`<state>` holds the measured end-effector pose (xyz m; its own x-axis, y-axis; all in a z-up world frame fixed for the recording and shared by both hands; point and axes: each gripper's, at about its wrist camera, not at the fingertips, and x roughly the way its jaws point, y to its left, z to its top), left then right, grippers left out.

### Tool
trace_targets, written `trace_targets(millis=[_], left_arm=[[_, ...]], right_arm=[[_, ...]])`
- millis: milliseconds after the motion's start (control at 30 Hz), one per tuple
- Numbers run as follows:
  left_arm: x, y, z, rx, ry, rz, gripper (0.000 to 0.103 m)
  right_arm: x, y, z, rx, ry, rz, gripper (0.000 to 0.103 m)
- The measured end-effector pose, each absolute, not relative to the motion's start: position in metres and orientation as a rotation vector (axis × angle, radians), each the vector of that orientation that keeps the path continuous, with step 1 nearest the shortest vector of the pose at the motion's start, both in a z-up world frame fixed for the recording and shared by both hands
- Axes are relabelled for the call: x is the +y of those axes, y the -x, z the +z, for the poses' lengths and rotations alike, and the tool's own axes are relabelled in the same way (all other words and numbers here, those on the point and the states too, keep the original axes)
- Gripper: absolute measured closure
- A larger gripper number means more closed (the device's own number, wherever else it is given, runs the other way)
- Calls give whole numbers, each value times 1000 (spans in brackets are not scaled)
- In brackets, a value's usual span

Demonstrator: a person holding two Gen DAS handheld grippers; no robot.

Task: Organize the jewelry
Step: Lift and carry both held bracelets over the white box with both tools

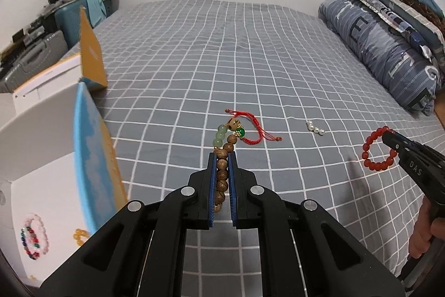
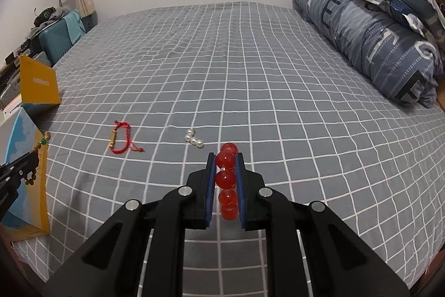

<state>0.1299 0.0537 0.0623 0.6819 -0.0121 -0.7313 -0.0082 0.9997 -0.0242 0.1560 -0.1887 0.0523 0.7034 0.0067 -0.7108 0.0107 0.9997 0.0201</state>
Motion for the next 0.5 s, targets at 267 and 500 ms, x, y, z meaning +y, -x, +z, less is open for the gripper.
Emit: trace_targets(millis=[267, 500], left_arm=[[72, -111, 83, 794, 26, 42, 96], [93, -95, 99, 761, 45, 65, 95]], right_arm=[[-162, -141, 79, 746, -27, 37, 90], [-133, -134, 95, 714, -16, 72, 90]])
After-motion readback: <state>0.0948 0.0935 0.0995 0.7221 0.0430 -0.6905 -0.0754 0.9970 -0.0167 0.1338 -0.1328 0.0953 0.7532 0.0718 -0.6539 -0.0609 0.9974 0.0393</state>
